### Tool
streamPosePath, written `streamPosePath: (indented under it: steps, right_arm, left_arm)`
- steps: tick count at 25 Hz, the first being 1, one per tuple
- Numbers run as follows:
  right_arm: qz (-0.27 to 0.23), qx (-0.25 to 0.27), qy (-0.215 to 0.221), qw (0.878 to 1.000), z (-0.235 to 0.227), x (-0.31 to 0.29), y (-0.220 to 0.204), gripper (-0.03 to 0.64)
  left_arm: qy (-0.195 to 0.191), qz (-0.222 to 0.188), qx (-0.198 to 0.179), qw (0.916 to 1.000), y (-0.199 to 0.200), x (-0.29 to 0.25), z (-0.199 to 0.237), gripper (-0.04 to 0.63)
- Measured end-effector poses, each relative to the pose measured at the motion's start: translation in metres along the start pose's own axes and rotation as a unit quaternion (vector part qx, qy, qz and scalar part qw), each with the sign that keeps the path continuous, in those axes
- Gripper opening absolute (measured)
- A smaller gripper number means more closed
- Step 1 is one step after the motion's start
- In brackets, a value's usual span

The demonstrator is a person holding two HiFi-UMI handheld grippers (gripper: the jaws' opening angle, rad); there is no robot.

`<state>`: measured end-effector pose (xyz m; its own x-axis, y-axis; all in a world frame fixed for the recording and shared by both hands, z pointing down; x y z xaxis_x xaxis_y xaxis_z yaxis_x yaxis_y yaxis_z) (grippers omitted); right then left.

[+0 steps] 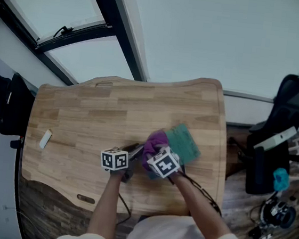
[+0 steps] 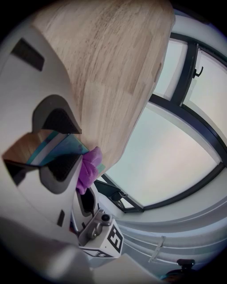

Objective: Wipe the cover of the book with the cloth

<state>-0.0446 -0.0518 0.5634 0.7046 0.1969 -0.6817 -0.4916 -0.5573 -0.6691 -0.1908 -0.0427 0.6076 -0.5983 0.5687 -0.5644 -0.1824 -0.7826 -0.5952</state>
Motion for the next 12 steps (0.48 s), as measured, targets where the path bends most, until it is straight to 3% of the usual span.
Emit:
streamPosePath:
  steps: [12]
  right_arm:
    - [0.013, -0.002, 0.027, 1.0, 0.0067, 0.006, -0.0054, 0.077]
  left_arm:
    - [0.001, -0.002, 0.0, 1.0, -0.0002, -0.0005, -0.0004, 0.144]
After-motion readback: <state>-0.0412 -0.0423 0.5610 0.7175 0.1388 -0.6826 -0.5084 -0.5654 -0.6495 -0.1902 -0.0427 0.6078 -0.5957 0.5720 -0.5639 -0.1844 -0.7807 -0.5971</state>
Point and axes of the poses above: the fingertips, and each gripper's own axes: x backward along the fingers, z to its left, y out of its top, the point moved 9 cm from there along x, backward along the fingers, and after that the axes turned 3 degrees about -z, right-handed, at the moved point
